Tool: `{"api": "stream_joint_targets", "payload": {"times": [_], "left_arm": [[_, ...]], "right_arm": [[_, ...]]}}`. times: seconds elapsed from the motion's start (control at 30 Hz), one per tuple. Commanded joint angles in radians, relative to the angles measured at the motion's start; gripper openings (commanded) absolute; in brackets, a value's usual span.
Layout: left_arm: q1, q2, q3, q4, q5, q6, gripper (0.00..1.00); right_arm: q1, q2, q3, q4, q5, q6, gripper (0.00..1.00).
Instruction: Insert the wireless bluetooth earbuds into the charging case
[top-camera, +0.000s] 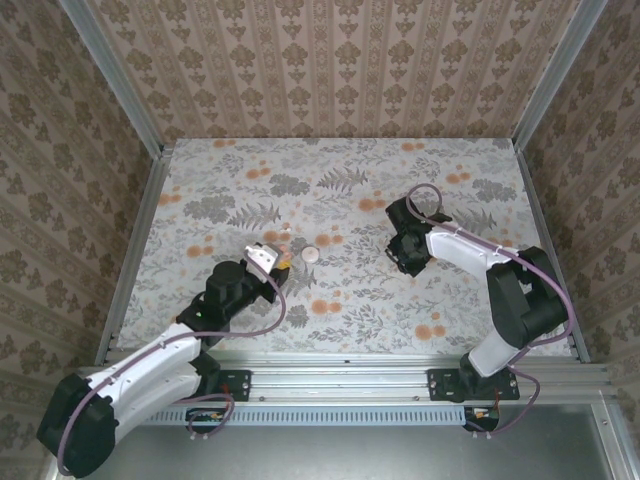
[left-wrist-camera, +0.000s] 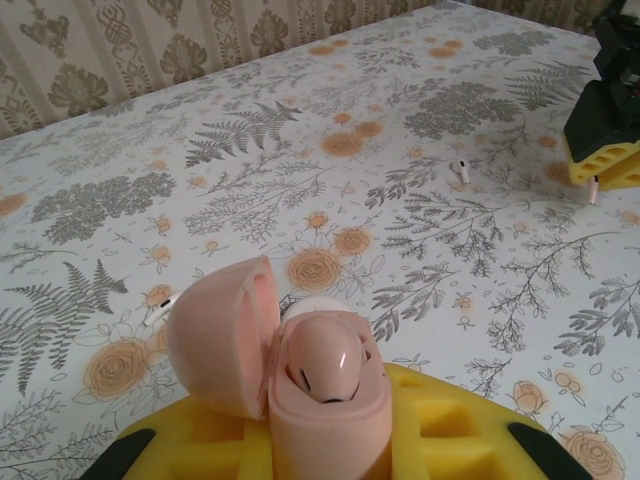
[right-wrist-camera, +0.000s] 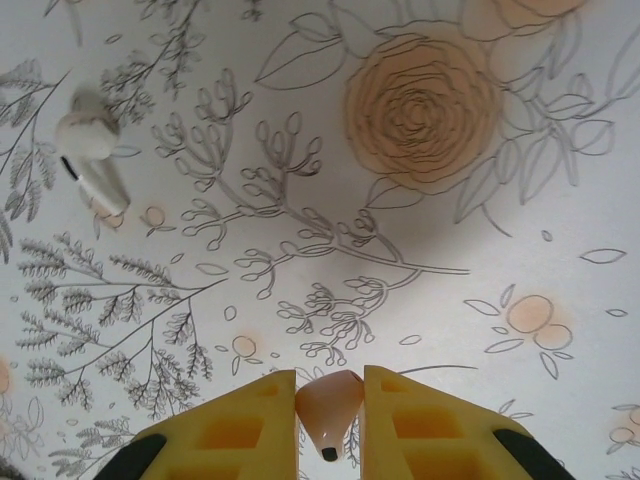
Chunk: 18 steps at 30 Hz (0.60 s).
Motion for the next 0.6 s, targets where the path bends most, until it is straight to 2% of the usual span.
{"api": "stream_joint_targets", "payload": {"times": [0.0,0.27,0.57], "left_arm": [[0.009,0.009,0.039,0.040,0.045,0.021,0.06],[0.009,0.053,0.021,0.103,0.114,0.016,0.06],[0.012,0.191,0.058,0.198,0.237,0.059,0.07]], "right_arm": [[0.015,-0.029,-0.019,0.046,0.010,-0.061,0.19],[0.034,-0.128,-0.094,0.249,0.037,-0.179,0.20],[0.056,-0.273,-0.191,0.530,0.057,-0.322,0.20]]}}
